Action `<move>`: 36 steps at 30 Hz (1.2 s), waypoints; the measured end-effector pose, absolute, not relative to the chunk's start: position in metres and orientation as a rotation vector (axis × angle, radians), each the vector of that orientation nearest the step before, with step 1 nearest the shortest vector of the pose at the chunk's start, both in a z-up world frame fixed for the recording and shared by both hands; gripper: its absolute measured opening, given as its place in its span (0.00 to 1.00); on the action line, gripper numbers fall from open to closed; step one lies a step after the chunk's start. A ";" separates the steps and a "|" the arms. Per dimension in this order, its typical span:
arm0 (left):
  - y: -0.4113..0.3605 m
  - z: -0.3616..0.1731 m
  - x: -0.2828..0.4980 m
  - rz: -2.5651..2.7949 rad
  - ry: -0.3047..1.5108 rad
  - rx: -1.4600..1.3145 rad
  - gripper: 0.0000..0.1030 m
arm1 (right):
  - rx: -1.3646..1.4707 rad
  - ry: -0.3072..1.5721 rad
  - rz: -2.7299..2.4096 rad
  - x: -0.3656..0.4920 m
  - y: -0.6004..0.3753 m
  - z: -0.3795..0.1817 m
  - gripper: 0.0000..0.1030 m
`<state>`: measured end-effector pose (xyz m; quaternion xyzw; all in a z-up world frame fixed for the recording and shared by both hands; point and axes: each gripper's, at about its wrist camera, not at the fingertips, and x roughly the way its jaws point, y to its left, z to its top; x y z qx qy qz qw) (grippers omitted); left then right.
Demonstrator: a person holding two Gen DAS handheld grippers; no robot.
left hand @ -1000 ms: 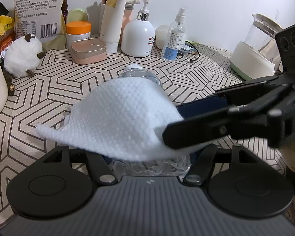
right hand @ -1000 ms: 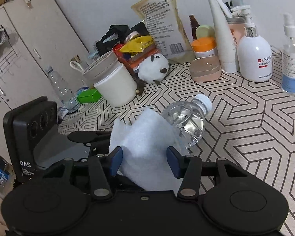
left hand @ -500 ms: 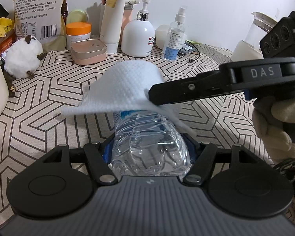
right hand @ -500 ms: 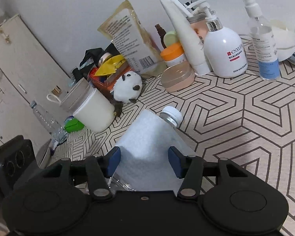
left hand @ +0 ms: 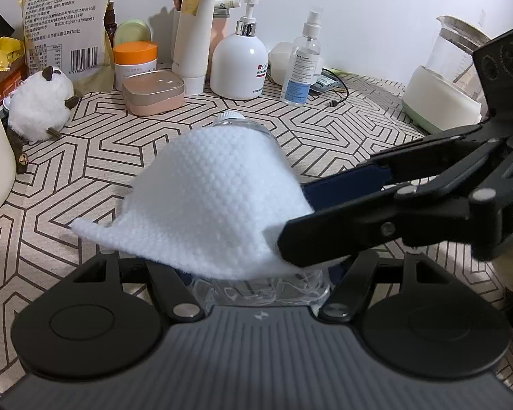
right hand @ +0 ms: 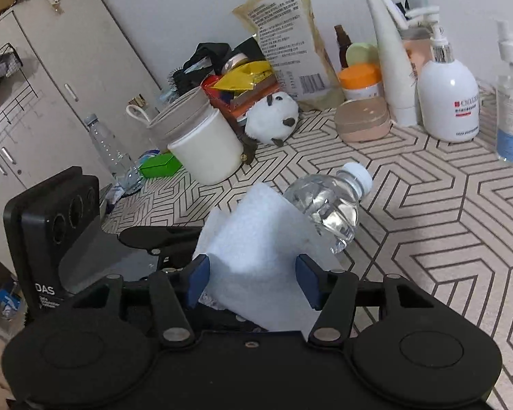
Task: Clean container
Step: 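Drape the wipe over the bottle and rub it with the right gripper, then rub the white wipe along the bottle body with the right gripper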
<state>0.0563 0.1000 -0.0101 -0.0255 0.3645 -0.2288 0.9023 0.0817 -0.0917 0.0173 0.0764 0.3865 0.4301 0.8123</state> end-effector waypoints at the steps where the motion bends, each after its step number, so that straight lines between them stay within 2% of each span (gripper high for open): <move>1: 0.102 -0.011 0.057 -0.473 0.754 -0.052 0.66 | 0.178 0.835 0.920 0.083 -0.093 0.016 0.60; 9: 0.098 -0.009 0.055 -0.466 0.755 -0.044 0.67 | 0.249 0.838 0.882 0.091 -0.104 0.017 0.61; 12: 0.103 -0.009 0.055 -0.467 0.757 -0.048 0.68 | 0.254 0.817 0.822 0.090 -0.108 0.023 0.76; 16: 0.106 -0.009 0.053 -0.466 0.757 -0.048 0.68 | 0.328 0.783 0.817 0.088 -0.111 0.027 0.76; 20: 0.112 -0.010 0.052 -0.465 0.755 -0.044 0.68 | 0.260 0.803 0.780 0.086 -0.097 0.023 0.75; 22: 0.108 -0.010 0.050 -0.462 0.756 -0.042 0.68 | 0.215 0.818 0.766 0.087 -0.090 0.018 0.68; 24: 0.107 -0.008 0.045 -0.459 0.752 -0.039 0.68 | 0.230 0.812 0.794 0.087 -0.090 0.016 0.66; 27: 0.108 -0.010 0.046 -0.459 0.752 -0.038 0.69 | 0.195 0.801 0.813 0.083 -0.090 0.020 0.57; 33: 0.103 -0.010 0.045 -0.462 0.750 -0.028 0.70 | 0.126 0.811 0.867 0.074 -0.086 0.025 0.55; 36: 0.096 -0.011 0.049 -0.467 0.751 -0.027 0.70 | 0.190 0.823 0.855 0.077 -0.093 0.022 0.47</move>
